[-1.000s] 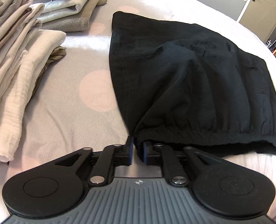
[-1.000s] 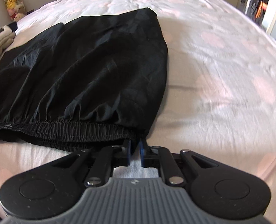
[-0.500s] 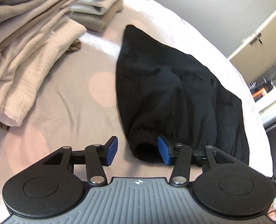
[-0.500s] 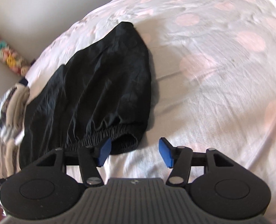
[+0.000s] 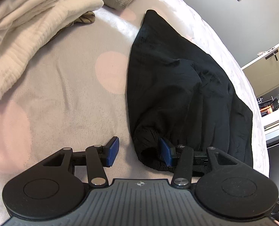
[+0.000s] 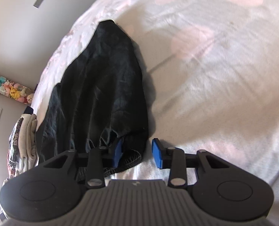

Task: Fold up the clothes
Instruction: 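Grasp the waistband of the flattened shorts again with both tools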

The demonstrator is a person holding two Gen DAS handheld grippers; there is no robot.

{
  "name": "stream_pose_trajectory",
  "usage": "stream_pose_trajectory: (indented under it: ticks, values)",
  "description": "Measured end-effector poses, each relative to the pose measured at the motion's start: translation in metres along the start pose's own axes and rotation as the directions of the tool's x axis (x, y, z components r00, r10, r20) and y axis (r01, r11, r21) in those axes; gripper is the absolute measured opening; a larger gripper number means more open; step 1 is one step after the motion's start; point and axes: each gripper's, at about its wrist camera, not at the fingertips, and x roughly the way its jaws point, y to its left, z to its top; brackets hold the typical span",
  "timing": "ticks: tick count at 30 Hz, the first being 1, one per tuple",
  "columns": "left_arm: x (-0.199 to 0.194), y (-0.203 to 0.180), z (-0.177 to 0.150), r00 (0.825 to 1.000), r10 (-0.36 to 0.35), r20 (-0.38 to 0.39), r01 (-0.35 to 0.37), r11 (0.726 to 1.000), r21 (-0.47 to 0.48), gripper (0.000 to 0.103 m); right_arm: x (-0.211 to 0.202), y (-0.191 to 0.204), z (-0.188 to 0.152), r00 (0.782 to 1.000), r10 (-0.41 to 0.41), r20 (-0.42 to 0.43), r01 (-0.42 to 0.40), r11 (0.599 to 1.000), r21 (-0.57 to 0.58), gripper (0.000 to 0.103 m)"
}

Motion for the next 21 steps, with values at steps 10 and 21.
stream_pose_trajectory:
  ticks: [10,21]
  values:
    - [0.005,-0.016,-0.01,0.998,0.041,0.039,-0.044,0.997,0.06,0.018,0.005,0.0,-0.005,1.0,-0.01,-0.004,0.01,0.999,-0.047,0.018]
    - [-0.047,-0.035,0.006,0.997,-0.019,0.07,0.014,0.998,0.068,0.009,-0.043,0.019,-0.014,0.999,0.017,0.038,-0.017,1.0,-0.009,0.012]
